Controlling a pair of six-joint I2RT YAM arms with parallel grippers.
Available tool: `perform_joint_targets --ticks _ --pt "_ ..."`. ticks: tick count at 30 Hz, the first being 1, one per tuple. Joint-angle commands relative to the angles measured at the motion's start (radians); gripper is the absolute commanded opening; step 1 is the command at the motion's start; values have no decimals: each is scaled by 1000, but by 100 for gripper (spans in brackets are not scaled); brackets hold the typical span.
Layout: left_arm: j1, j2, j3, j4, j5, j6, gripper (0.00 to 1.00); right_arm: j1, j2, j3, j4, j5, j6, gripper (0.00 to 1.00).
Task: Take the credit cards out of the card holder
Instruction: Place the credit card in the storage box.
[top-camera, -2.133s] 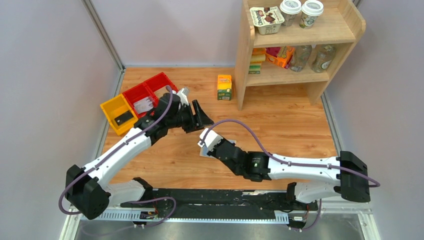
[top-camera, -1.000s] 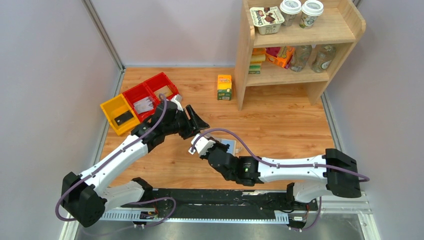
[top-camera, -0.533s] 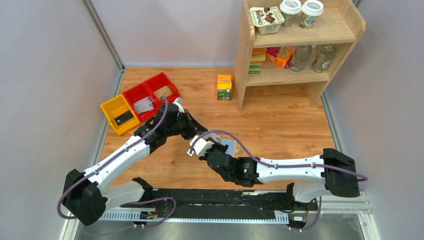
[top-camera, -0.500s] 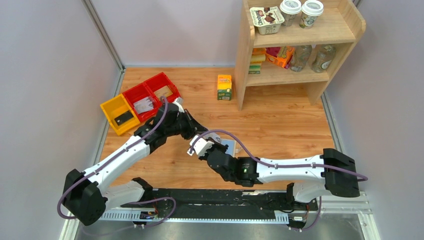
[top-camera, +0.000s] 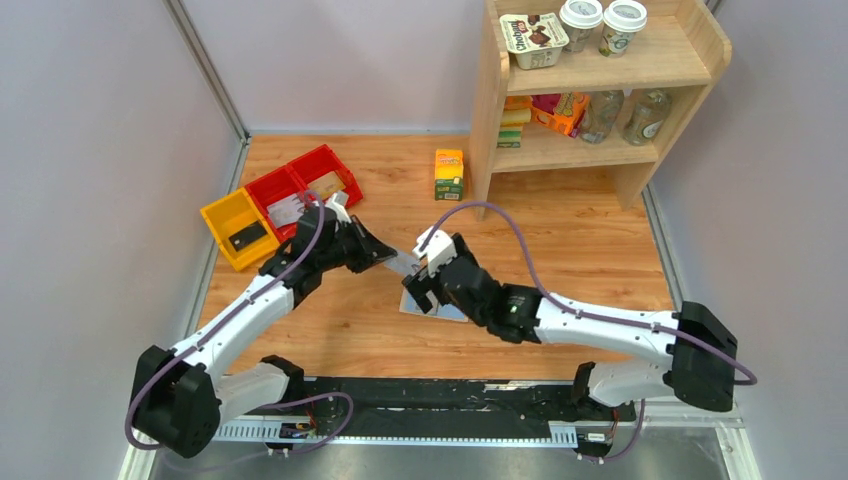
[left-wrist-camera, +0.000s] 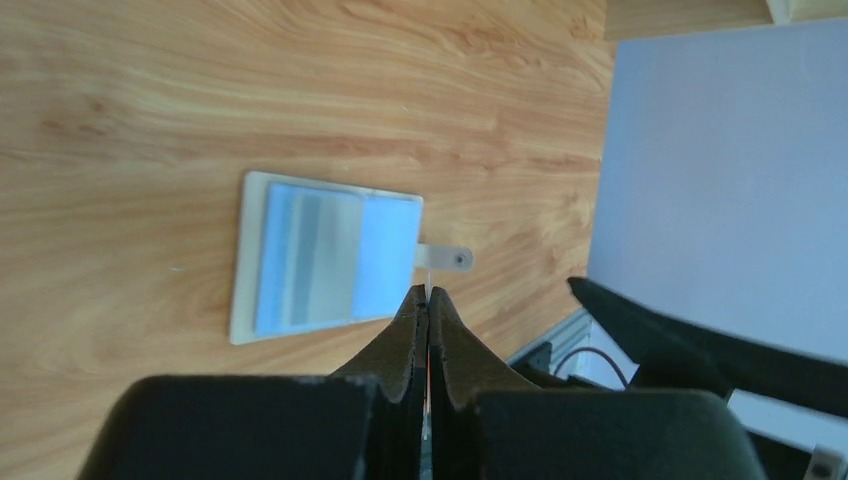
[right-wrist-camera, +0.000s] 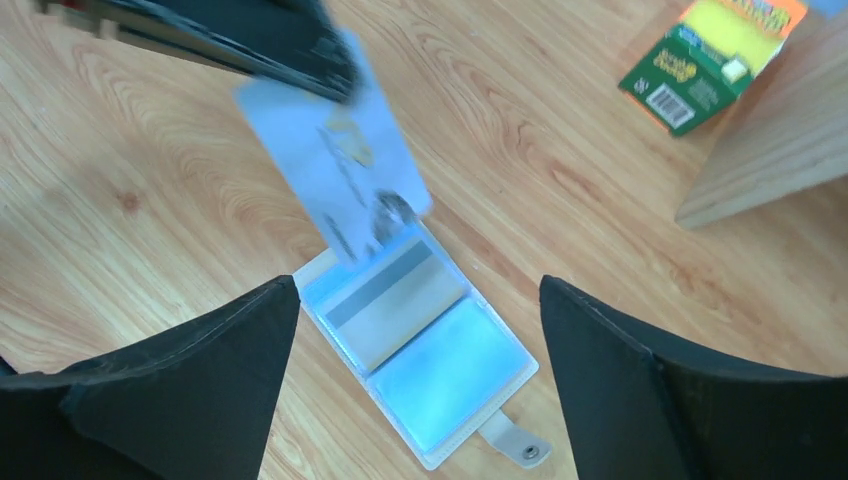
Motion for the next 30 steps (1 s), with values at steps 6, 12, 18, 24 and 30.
perform_joint_targets --ticks 6,12,18,24,30 --pt "244 -140 -136 160 37 93 0 -410 -81 -42 -112 -543 422 100" --pt "334 -235 -179 188 -127 159 0 -513 -173 -85 -125 -579 461 100" --pt "449 -187 -112 171 -245 289 0 -516 -250 -62 -229 -302 564 100" --pt "599 -38 -24 223 -246 375 0 -518 -274 -17 -326 -143 499 100" --pt "648 174 109 312 -292 469 0 -518 -378 -107 -258 -260 387 100"
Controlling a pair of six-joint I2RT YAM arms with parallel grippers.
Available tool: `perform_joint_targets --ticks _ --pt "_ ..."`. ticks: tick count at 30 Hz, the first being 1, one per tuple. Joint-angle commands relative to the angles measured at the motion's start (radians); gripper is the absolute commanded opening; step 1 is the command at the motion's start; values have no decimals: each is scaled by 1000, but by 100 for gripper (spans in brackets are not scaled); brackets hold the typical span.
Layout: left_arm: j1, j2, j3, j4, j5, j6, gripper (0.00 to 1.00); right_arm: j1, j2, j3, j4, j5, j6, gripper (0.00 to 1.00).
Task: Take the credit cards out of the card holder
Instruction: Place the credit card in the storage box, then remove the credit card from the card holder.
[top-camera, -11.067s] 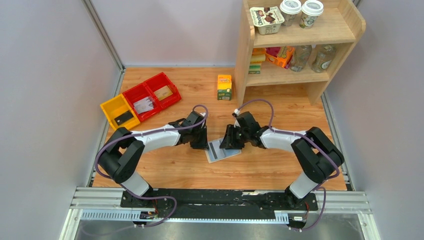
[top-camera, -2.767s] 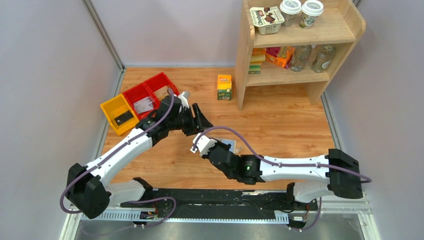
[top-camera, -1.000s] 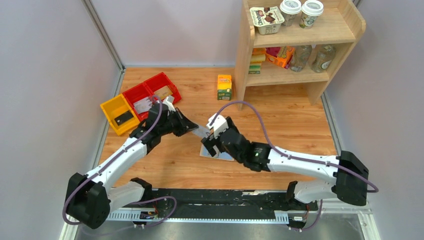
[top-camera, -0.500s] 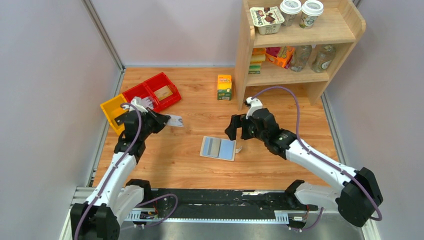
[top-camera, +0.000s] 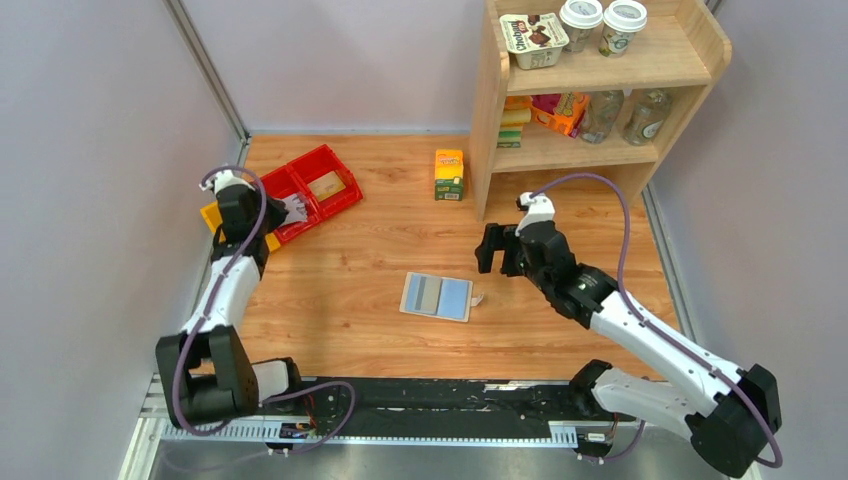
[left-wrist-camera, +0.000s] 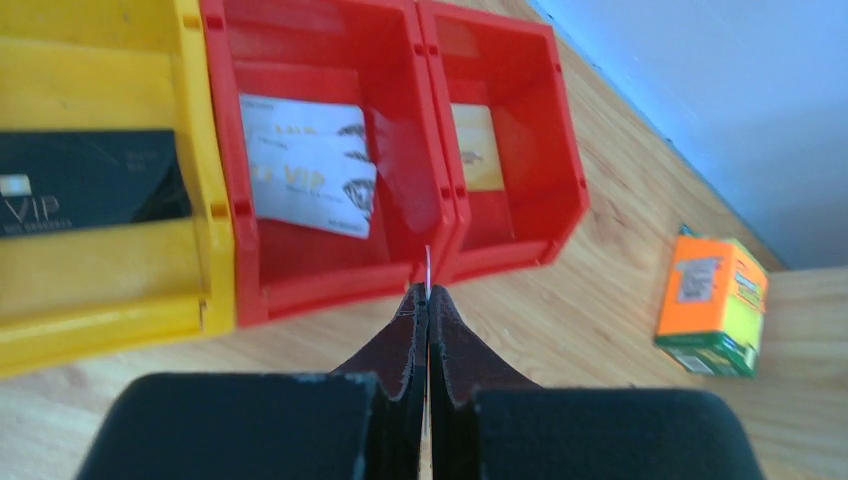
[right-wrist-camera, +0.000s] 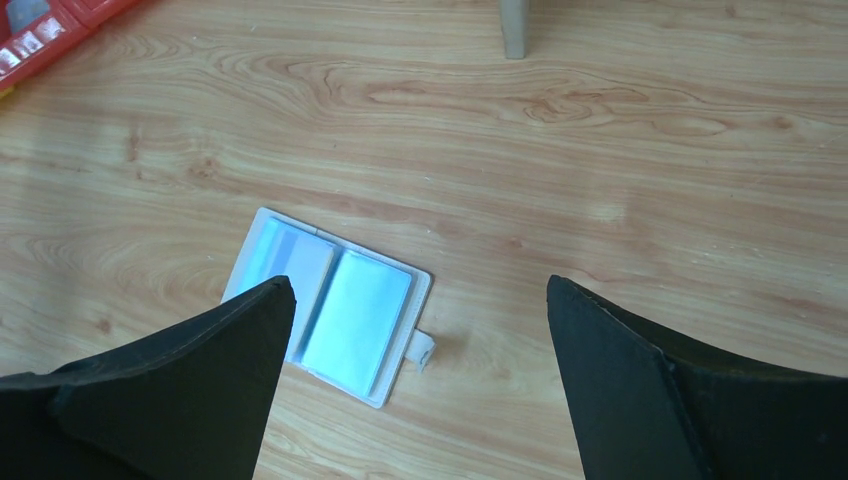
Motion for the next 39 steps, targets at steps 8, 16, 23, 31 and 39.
perform_joint_targets --ticks 8,16,23,31,39 --pt "31 381 255 141 -28 67 0 -3 -182 -110 113 -55 -122 100" --pt "34 553 361 94 8 59 6 -3 -168 -105 121 -108 -141 100" --pt "35 526 381 -44 -72 133 45 -3 -163 -102 113 -102 -133 100" --pt "35 435 436 -233 -104 188 57 -3 -142 -90 79 -105 -118 100" --pt "-17 314 453 -451 -49 180 59 -1 -30 -44 48 -178 -69 100"
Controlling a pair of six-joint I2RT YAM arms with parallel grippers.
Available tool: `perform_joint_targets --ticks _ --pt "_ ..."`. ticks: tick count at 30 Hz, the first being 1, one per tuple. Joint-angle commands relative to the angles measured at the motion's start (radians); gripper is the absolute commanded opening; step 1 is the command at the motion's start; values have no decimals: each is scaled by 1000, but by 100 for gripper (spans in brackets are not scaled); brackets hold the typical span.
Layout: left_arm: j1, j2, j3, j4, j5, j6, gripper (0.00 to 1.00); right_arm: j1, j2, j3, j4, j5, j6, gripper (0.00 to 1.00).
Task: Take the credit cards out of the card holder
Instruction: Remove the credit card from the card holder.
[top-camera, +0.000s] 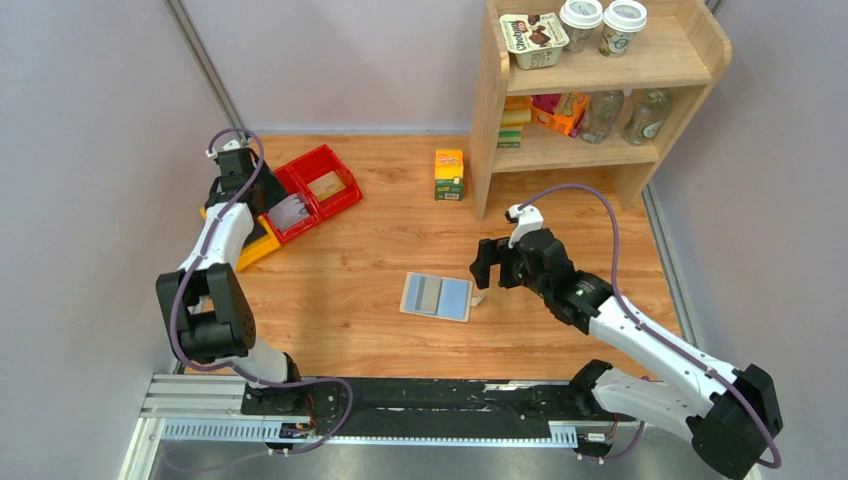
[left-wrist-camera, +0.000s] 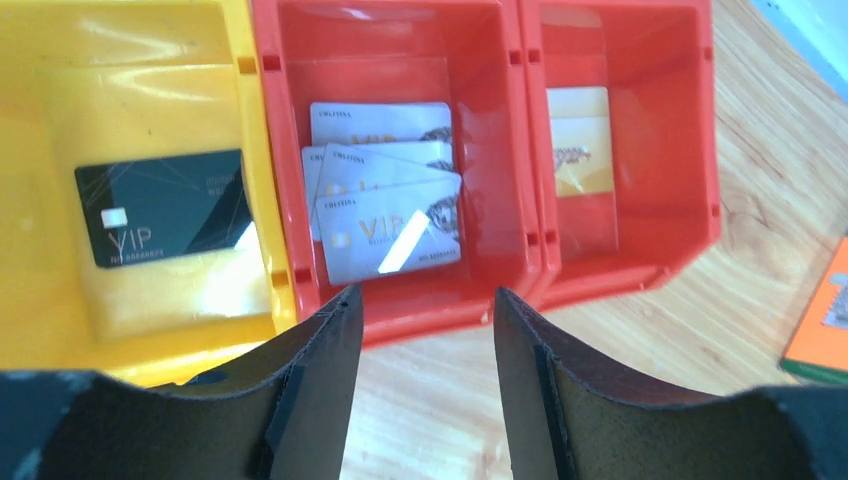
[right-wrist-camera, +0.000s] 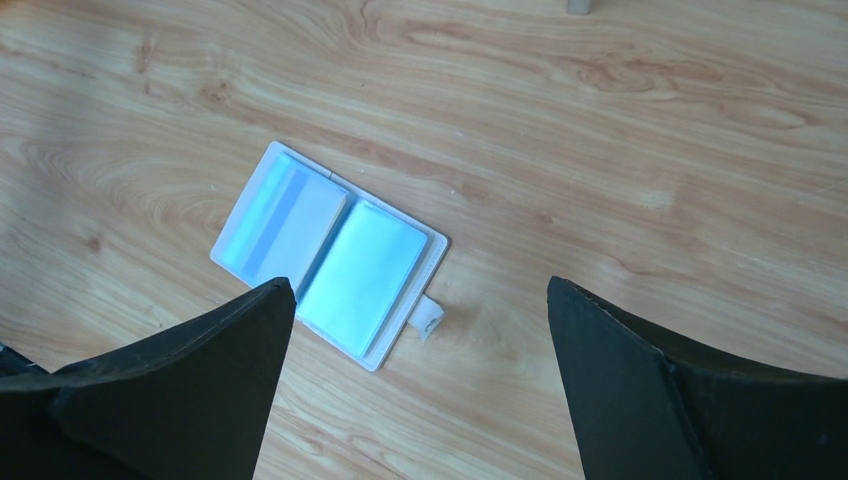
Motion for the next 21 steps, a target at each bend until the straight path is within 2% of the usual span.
perform_joint_targets --ticks 1,6,11,15,17,21 --pt "-51 -119 10 -145 31 22 59 -1 50 60 -11 -63 43 100" --pt "-192 -215 -86 -188 130 5 59 -1 124 77 5 -160 74 97" --pt "-380 -316 -201 -192 198 -43 59 20 258 136 -18 -235 81 88" --pt "-523 -382 -301 -128 263 -111 59 55 380 173 -27 -261 123 83" --pt "-578 -396 -359 -84 304 -156 59 61 429 184 -21 -289 146 79" --pt "-660 -399 -413 -14 326 -217 57 63 521 201 -24 -343 158 78"
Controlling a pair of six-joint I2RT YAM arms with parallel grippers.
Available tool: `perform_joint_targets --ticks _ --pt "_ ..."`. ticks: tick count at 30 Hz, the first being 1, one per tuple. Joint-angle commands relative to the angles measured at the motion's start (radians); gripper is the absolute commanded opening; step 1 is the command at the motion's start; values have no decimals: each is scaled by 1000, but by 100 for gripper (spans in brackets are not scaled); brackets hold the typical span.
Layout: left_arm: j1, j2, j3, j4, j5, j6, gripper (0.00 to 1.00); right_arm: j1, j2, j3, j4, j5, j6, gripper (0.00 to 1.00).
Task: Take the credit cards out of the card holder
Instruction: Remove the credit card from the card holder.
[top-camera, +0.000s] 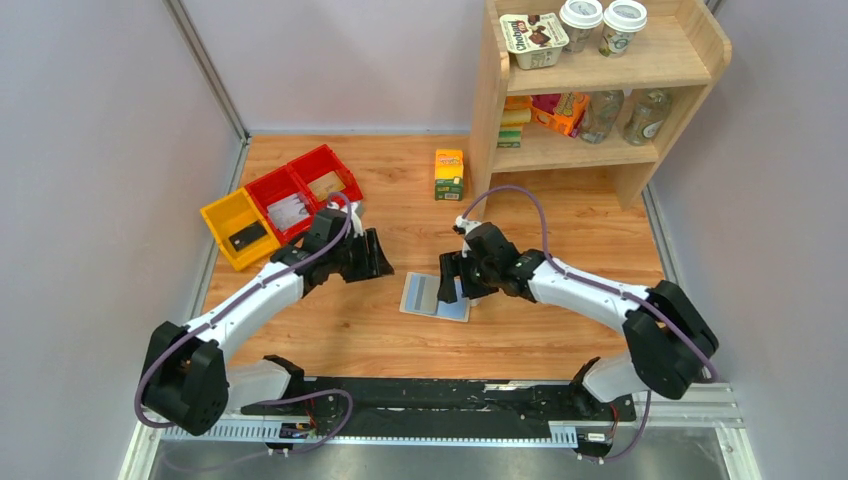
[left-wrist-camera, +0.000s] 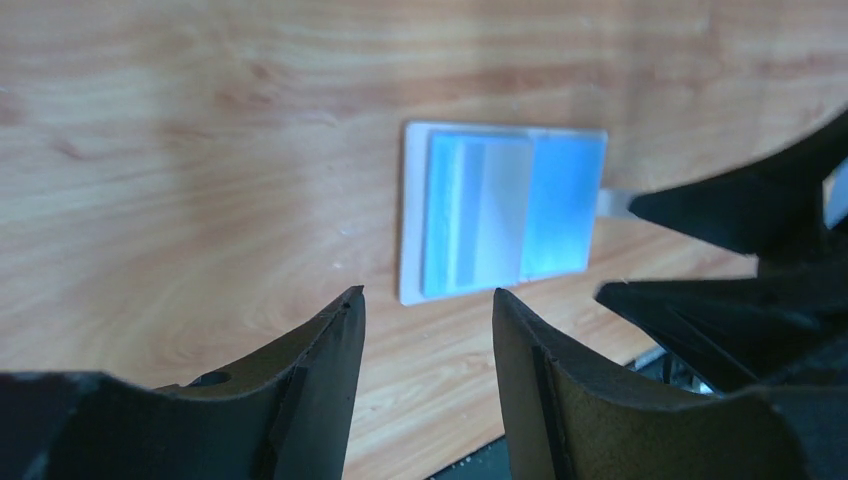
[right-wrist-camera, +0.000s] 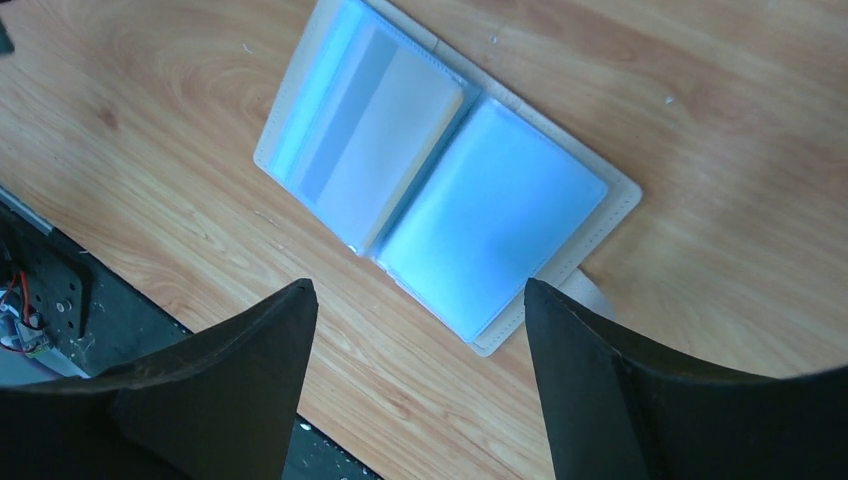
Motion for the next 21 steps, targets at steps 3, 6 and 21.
perform_joint_targets --ticks 3,6,21 --pt "-88 -11 -58 147 68 -129 57 4 130 88 -69 -34 6 76" --pt "-108 5 -86 205 80 -160 55 -2 182 112 -107 23 -26 76" --pt "-128 20 -123 252 84 -195 47 -36 277 234 -137 189 -135 75"
